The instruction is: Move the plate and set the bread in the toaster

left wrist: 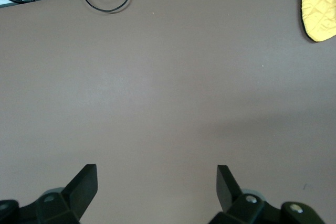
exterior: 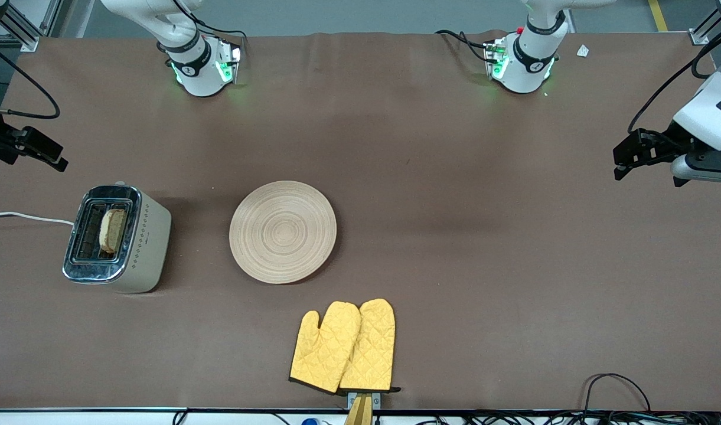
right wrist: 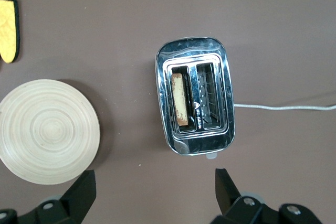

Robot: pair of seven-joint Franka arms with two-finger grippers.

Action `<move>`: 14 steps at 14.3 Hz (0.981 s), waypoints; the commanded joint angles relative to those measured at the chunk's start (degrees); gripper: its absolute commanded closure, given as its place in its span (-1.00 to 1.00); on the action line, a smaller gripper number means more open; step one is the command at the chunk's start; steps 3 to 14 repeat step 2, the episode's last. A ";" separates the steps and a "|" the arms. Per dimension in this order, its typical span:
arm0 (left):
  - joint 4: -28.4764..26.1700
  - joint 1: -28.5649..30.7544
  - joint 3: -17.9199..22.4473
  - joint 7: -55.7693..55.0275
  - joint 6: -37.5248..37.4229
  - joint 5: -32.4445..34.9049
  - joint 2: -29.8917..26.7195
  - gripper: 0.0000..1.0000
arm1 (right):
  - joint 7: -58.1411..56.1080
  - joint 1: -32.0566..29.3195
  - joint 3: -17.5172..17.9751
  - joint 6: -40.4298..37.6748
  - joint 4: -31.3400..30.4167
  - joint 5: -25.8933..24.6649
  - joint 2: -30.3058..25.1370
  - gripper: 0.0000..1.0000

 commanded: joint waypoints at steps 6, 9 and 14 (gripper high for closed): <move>1.84 -0.18 -0.01 -0.86 -1.03 0.18 0.27 -1.00 | -2.56 -0.07 0.30 0.49 -1.46 -1.34 -1.86 -1.00; 1.84 -0.18 -0.01 -0.86 -1.03 0.18 0.27 -1.00 | -2.56 -0.07 0.30 0.49 -1.46 -1.34 -1.86 -1.00; 1.84 -0.18 -0.01 -0.86 -1.03 0.18 0.27 -1.00 | -2.56 -0.07 0.30 0.49 -1.46 -1.34 -1.86 -1.00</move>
